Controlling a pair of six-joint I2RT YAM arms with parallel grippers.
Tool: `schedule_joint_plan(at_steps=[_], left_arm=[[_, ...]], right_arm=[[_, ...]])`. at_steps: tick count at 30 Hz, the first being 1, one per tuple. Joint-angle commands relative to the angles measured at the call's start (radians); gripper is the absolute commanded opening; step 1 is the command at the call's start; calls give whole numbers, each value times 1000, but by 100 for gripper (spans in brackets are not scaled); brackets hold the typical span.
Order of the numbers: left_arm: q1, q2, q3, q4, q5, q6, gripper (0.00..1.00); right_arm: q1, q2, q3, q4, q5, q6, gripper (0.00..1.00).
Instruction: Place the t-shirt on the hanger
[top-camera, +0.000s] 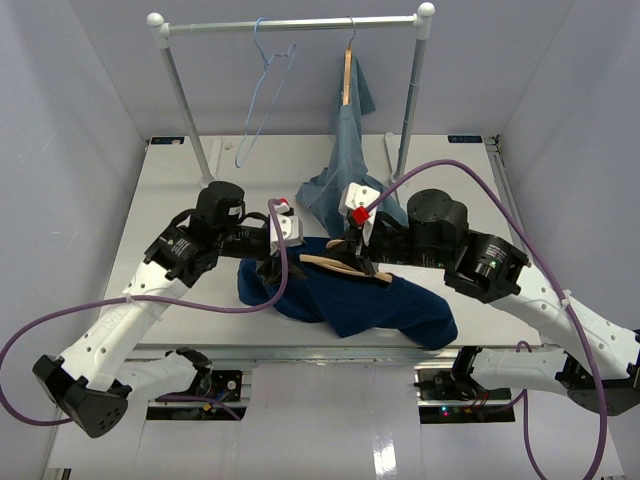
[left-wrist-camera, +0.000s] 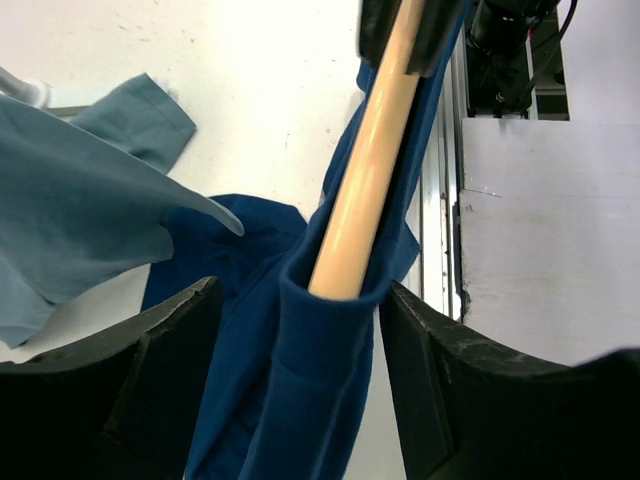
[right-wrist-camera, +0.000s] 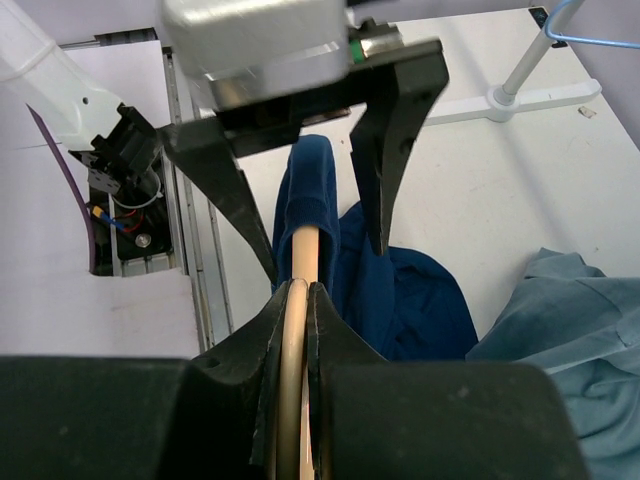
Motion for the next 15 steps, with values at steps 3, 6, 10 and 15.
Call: schedule_joint_plan(at_steps=[3, 6, 10, 15], left_arm=[[0, -3, 6, -3, 104, 31, 68], [0, -12, -1, -2, 134, 47, 56], [0, -26, -13, -2, 148, 55, 12], [0, -56, -50, 4, 152, 35, 0]], right_arm=[[0, -19, 40, 72, -51, 1, 8], [1, -21, 16, 98, -68, 8, 8], [1, -10, 9, 107, -70, 12, 8], [-1, 3, -5, 120, -71, 27, 8]])
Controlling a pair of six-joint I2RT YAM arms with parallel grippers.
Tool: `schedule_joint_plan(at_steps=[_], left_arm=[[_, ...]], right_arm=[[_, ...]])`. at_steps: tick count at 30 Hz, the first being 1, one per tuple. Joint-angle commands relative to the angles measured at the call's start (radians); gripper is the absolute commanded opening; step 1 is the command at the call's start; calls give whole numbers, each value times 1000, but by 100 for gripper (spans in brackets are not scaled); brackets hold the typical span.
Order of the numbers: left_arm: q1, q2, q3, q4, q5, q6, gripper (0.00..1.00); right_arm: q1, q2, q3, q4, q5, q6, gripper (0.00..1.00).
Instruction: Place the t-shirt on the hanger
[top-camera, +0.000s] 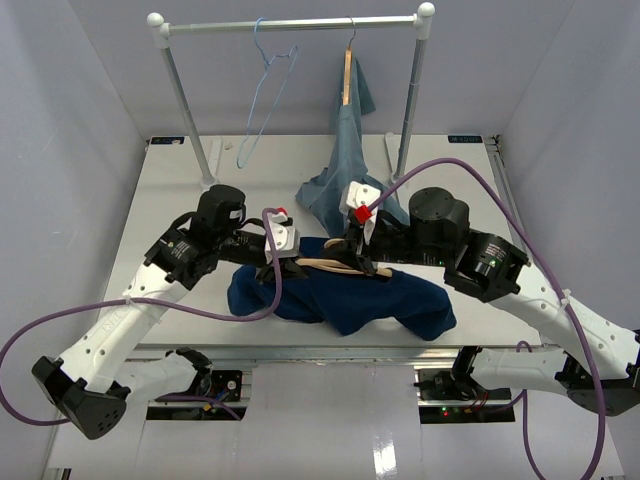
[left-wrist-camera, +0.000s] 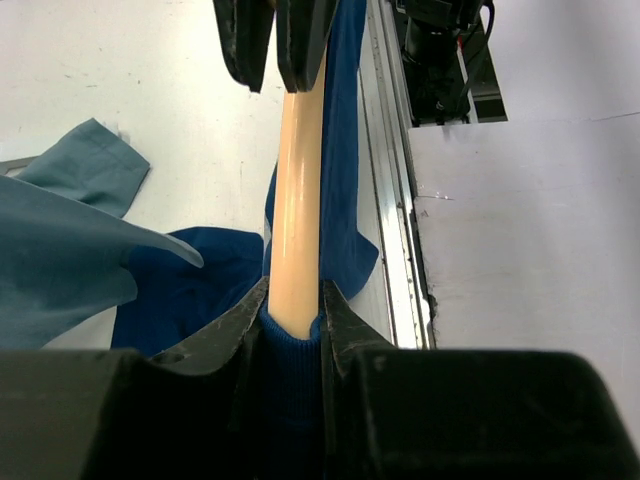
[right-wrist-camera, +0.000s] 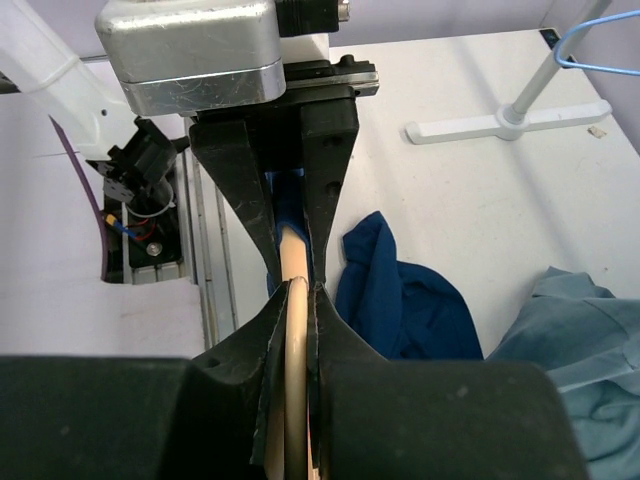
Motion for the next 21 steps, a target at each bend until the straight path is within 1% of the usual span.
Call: schedule_joint_plan(at_steps=[1, 3, 4, 6, 7, 9, 11, 14, 18, 21], left_arm=[[6, -52, -44, 36, 21, -26, 0], [6, -68, -64, 61, -18, -73, 0], [6, -72, -73, 71, -43, -105, 0], [6, -76, -86, 71, -92, -178, 0], [6, -80, -91, 63, -130, -196, 0], [6, -103, -120, 46, -230, -278, 0], [6, -135, -166, 46, -311, -353, 0], [6, -214, -221, 50, -394, -421, 0], [6, -223, -231, -6, -507, -461, 0], [6, -202, -224, -14, -542, -498, 0]], right_arm=[[5, 2, -6, 92, -32, 27, 8], [4, -2, -12, 95, -23, 33, 10], [3, -6, -15, 96, -16, 35, 12], [4, -18, -27, 99, 2, 41, 29], [5, -27, -36, 101, 11, 46, 39], [4, -57, -57, 103, 61, 58, 57], [5, -88, -74, 102, 126, 71, 71], [3, -144, -77, 97, 231, 93, 80], [3, -229, -74, 97, 343, 110, 85], [3, -287, -67, 92, 392, 105, 89]])
